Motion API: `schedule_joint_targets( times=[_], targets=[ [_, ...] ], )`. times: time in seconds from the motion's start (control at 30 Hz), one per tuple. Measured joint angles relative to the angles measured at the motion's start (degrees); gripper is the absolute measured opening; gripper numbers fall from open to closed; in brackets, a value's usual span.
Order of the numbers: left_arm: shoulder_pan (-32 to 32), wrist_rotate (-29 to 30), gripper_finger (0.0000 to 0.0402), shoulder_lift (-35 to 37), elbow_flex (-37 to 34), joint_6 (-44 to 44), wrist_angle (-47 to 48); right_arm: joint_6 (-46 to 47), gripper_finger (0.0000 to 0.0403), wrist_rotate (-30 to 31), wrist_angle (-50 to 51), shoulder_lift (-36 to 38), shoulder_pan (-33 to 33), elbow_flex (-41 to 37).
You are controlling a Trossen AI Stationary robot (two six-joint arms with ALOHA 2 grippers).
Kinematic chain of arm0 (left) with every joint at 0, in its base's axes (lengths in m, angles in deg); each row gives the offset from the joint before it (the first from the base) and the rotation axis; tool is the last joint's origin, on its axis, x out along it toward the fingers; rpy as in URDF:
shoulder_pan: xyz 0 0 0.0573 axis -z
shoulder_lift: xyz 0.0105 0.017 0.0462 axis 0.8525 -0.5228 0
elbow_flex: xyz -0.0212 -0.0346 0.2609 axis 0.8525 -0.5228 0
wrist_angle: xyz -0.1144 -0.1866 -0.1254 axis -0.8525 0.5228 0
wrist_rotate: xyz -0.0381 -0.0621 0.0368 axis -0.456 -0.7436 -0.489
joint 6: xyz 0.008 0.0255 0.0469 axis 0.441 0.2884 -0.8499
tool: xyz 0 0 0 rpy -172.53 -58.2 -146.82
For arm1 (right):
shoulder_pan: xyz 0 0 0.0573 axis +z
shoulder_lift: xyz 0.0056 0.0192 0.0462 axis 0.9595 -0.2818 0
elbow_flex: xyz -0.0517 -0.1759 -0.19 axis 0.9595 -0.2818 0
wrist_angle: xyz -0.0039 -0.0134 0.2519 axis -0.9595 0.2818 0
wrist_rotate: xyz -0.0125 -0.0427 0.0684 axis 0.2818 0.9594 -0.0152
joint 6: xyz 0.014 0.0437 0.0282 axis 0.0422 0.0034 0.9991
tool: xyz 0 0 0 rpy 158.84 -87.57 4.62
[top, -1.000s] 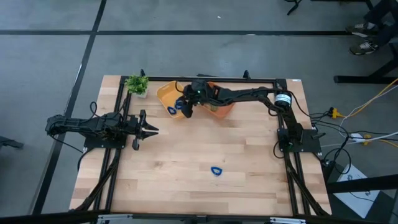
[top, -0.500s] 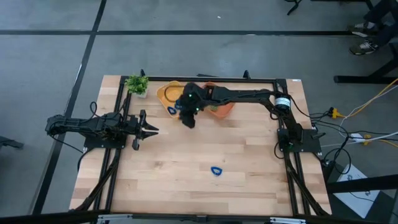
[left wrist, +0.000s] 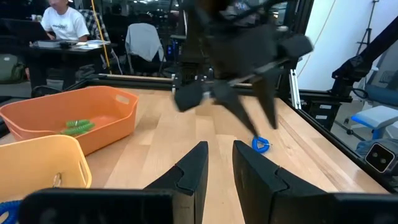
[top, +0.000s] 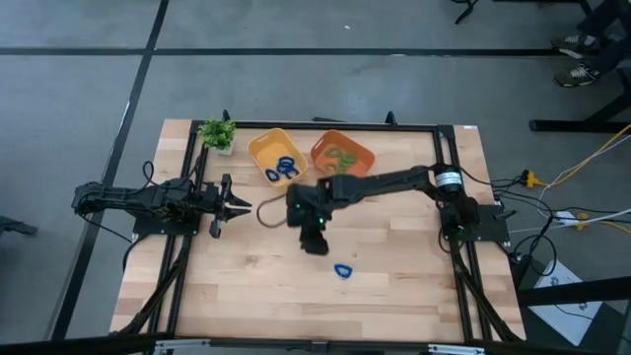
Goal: Sort spring keychains
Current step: Put the blue spring keychain into the yellow bin
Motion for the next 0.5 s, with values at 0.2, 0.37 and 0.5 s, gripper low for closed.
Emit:
schedule_joint_targets(
  times=[0.2, 0.37, 0.5],
  targets=[
    [0.00, 0.00, 0.0070, 0.00, 0.00, 0.00, 0.00, -1.09, 0.0123, 2.43, 3.31, 0.00, 5.33, 0.00],
    [0.00, 0.00, 0.0070, 0.00, 0.00, 0.00, 0.00, -1.34, 0.0123, 6.11, 8.44, 0.00, 9.03, 0.00],
    [0.00, 0.00, 0.0070, 0.00, 0.00, 0.00, 0.00, -1.34, 0.0123, 9.81, 14.15, 0.00, 11.27, -0.03]
  ],
)
